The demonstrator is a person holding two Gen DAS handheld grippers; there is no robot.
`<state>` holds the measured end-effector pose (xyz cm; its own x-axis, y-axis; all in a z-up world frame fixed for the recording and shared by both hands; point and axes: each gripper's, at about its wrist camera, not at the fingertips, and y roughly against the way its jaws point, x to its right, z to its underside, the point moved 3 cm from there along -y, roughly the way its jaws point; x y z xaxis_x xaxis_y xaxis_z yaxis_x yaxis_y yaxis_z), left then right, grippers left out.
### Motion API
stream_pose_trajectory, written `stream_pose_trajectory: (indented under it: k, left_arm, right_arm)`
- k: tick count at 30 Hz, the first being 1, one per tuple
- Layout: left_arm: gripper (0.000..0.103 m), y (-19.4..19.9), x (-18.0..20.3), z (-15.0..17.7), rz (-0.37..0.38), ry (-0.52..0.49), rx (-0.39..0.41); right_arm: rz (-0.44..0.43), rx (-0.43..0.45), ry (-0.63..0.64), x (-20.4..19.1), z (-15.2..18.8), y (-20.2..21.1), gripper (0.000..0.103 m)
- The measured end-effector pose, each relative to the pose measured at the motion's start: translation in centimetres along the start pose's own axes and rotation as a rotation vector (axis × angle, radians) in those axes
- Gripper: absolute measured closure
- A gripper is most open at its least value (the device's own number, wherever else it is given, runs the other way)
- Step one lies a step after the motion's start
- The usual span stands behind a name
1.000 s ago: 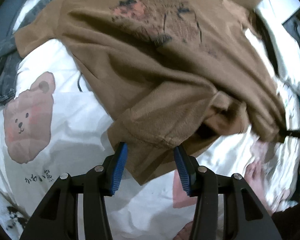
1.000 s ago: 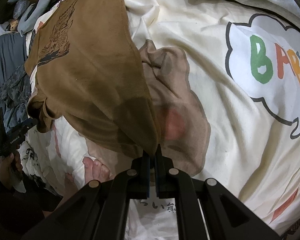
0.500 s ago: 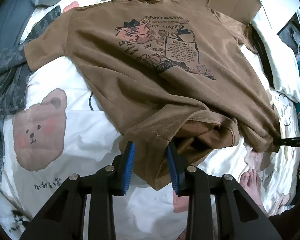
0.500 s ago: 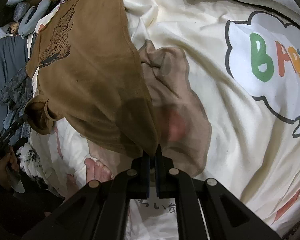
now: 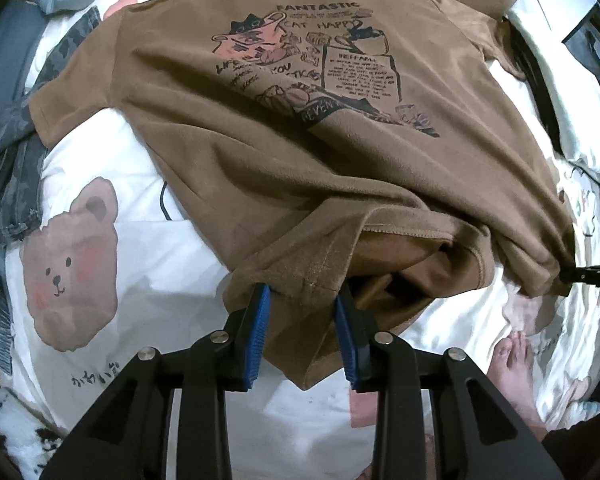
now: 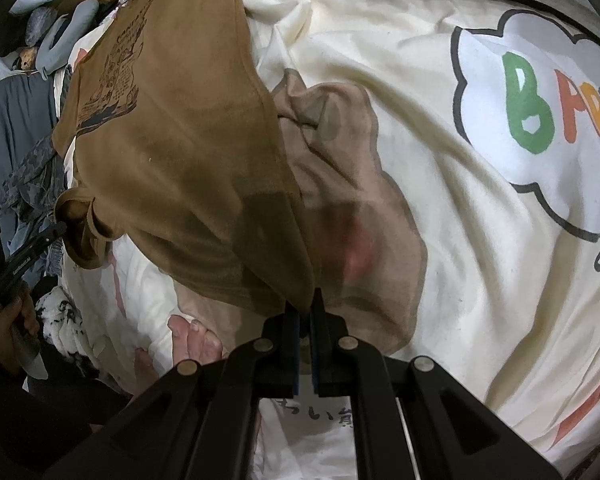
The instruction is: Fold clothes
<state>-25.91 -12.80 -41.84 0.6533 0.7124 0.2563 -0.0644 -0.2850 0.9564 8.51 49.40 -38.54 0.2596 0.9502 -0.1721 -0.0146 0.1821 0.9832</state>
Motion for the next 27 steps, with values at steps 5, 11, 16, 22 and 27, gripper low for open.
stream_pose_trajectory:
  k: [5, 11, 16, 22, 27]
  left_arm:
    - [0.071, 0.7, -0.5, -0.3, -0.01, 0.013, 0.036]
    - [0.1, 2.1, -1.0, -0.3, -0.014, 0.019, 0.068]
    - [0.101, 3.5, -2.2, 0.0, 0.015, -0.028, 0.1]
    - [0.102, 5.2, -5.2, 1.3, 0.012, 0.062, 0.109]
    - [0.102, 6.3, -7.7, 2.9, 0.014, 0.14, 0.107]
  right_arm:
    - [-0.004, 0.004, -0.003, 0.1, 0.1, 0.0, 0.099]
    - [-0.032, 0.023, -0.017, 0.3, 0.3, 0.4, 0.093]
    - [-0.071, 0.06, -0.065, 1.6, 1.0, 1.3, 0.082]
    - [-0.133, 0.108, -0.087, 1.8, 1.3, 2.1, 0.077]
    - [-0.149, 0.12, -0.074, 0.9, 0.6, 1.2, 0.069]
